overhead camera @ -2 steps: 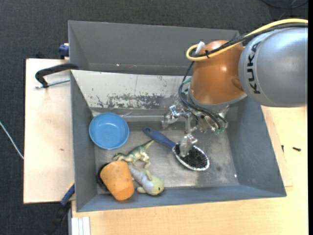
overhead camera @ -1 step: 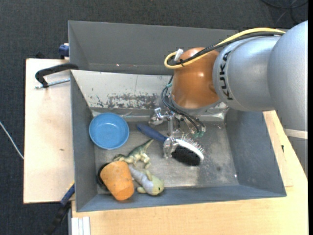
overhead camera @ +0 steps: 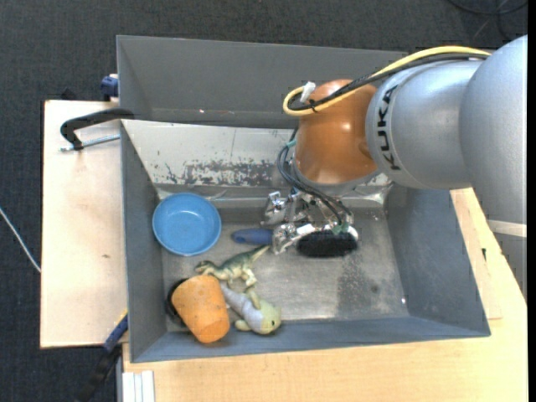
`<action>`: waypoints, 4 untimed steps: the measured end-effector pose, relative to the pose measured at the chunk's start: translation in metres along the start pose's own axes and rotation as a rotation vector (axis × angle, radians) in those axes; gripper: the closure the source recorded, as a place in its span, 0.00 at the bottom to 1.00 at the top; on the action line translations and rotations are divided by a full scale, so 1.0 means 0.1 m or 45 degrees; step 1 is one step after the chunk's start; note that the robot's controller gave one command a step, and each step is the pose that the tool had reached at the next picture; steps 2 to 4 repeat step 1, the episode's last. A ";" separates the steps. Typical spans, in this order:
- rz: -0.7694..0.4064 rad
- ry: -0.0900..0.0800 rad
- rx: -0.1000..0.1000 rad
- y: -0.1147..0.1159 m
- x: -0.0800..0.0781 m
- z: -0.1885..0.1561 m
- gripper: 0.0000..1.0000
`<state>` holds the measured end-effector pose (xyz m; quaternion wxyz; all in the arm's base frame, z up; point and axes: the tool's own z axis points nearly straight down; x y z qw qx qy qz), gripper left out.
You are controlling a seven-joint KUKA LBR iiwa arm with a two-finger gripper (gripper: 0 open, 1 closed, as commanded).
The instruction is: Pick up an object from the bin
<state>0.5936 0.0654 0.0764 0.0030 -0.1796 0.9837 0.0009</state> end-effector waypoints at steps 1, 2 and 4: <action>-0.168 -0.008 0.005 -0.12 0.38 -1.80 1.00; -0.168 -0.008 0.005 -0.12 0.38 -1.80 1.00; -0.168 -0.008 0.005 -0.12 0.38 -1.80 1.00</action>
Offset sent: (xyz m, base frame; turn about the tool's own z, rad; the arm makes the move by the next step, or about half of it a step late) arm -0.0339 -0.0256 0.1739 -0.1343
